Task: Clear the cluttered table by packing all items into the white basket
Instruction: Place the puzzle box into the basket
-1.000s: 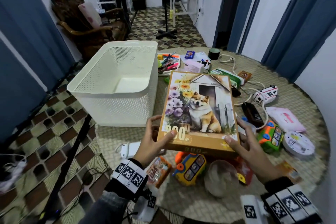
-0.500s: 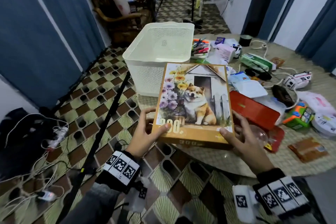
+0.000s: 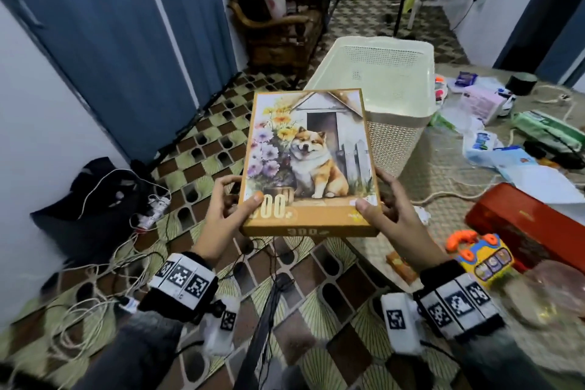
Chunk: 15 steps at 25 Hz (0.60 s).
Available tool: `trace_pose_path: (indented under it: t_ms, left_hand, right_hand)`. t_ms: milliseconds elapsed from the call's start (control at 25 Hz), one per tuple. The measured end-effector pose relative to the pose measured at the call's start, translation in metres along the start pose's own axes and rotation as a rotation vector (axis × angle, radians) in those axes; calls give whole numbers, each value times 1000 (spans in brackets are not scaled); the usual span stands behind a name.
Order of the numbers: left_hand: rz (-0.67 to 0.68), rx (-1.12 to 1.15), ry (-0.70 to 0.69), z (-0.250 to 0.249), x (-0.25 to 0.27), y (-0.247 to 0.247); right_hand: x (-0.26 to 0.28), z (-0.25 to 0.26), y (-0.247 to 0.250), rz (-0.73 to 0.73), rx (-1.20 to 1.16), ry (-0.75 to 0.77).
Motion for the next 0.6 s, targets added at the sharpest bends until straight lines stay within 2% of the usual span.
trace_pose_path:
  t_ms: [360, 440, 600]
  left_hand:
    - [-120, -27, -11, 0, -95, 129]
    - [-133, -12, -14, 1, -106, 138]
    - [-156, -16, -24, 5, -155, 164]
  right_hand:
    - [-126, -4, -122, 70, -31, 2]
    - [-137, -3, -132, 82, -54, -5]
    - [-194, -5, -154, 84, -59, -4]
Point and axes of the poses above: each hand's wrist, its own x-axis away from the middle knuckle, its own y-axis out of the back of the hand, z = x × y, the point moved 1 cm from there along -x, towards the middle knuckle, and after that the axes turned 2 degrees about x, right-handed, at the moved point
